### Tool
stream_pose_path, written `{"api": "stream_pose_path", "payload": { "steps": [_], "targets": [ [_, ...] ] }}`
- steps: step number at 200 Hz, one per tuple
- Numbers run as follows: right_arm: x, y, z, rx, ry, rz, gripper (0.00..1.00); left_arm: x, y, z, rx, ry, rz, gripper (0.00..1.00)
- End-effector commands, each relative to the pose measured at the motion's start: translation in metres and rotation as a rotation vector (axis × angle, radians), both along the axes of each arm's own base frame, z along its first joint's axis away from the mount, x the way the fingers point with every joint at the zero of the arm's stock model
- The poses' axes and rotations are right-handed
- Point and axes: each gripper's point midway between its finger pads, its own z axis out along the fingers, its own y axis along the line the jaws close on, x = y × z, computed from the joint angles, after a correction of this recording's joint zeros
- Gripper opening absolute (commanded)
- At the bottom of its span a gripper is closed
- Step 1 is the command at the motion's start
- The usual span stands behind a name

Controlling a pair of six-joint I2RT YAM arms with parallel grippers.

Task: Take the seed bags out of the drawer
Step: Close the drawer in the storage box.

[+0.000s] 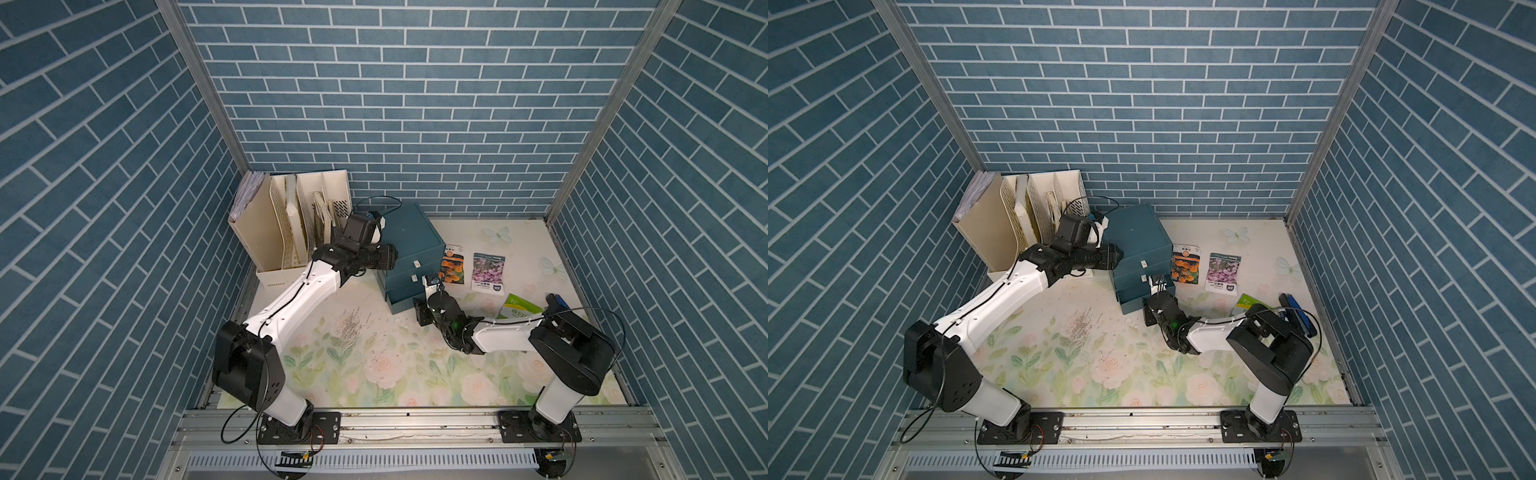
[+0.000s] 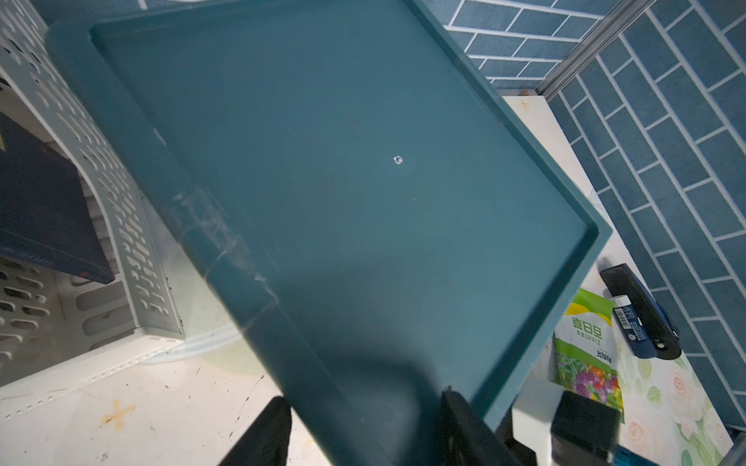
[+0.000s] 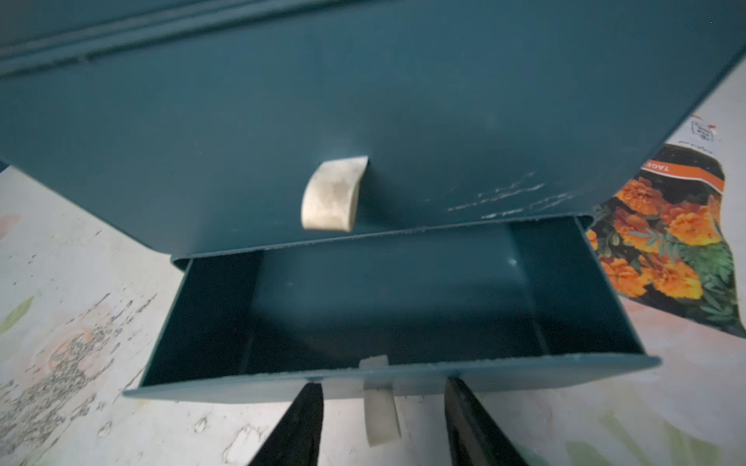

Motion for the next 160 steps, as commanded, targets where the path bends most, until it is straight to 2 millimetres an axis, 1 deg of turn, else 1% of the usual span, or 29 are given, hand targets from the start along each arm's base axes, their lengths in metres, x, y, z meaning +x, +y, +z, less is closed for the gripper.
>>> {"api": "stream_pose_path", "payload": {
  "steps": [1, 50, 116, 160],
  "targets": [
    [0.013, 0.008, 0.011, 0.027, -0.054, 0.011, 0.52, -0.050, 0.013, -0.081, 0.173, 0.289, -0.076, 0.62],
    [0.026, 0.007, 0.007, 0.036, -0.062, -0.008, 0.52, -0.052, 0.014, -0.085, 0.175, 0.295, -0.081, 0.62],
    [0.035, 0.011, 0.002, 0.057, -0.070, -0.018, 0.51, -0.057, 0.016, -0.090, 0.183, 0.308, -0.091, 0.63],
    [0.041, 0.014, 0.002, 0.073, -0.080, -0.035, 0.51, -0.059, 0.016, -0.091, 0.181, 0.314, -0.095, 0.63]
  ]
}}
